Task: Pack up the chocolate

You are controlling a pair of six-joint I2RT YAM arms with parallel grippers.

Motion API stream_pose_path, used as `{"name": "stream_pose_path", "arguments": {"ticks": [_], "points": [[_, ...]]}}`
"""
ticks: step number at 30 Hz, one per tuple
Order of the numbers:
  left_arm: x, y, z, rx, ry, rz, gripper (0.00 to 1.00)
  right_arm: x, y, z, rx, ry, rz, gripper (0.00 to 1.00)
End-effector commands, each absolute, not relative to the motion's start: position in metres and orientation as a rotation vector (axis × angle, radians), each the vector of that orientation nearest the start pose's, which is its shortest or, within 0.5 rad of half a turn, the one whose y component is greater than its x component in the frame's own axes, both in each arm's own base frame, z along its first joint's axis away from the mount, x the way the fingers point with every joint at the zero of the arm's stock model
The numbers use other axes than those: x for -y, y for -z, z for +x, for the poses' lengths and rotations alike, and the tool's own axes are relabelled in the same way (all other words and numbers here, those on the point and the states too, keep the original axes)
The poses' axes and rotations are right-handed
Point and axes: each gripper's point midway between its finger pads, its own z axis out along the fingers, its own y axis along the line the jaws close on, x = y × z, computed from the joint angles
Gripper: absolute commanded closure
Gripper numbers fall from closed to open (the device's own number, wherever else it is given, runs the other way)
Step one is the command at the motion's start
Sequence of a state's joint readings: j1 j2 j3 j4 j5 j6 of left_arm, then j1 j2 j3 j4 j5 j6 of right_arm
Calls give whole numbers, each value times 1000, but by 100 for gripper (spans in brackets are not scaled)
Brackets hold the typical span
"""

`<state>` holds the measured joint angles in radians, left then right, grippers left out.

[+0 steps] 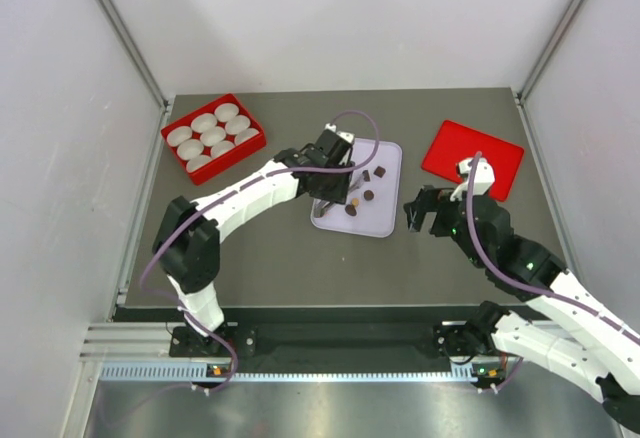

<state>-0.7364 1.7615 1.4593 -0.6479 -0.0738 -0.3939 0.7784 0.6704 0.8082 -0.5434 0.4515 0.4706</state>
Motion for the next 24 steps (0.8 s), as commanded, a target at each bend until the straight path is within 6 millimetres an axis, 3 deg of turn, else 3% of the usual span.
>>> {"name": "stream_pose_path", "arguments": {"ticks": [1, 9, 19, 24], "points": [[319, -154, 340, -2422, 438, 393, 52, -134, -267, 227, -1891, -387, 9, 0], [327, -145, 342, -2420, 441, 401, 51, -131, -261, 228, -1895, -368, 13, 0], [328, -116, 350, -2464, 378, 397, 51, -131, -264, 229, -1887, -358, 5, 0], [325, -127, 352, -2440, 365, 381, 57, -131, -264, 229, -1885, -364, 8, 0]]}}
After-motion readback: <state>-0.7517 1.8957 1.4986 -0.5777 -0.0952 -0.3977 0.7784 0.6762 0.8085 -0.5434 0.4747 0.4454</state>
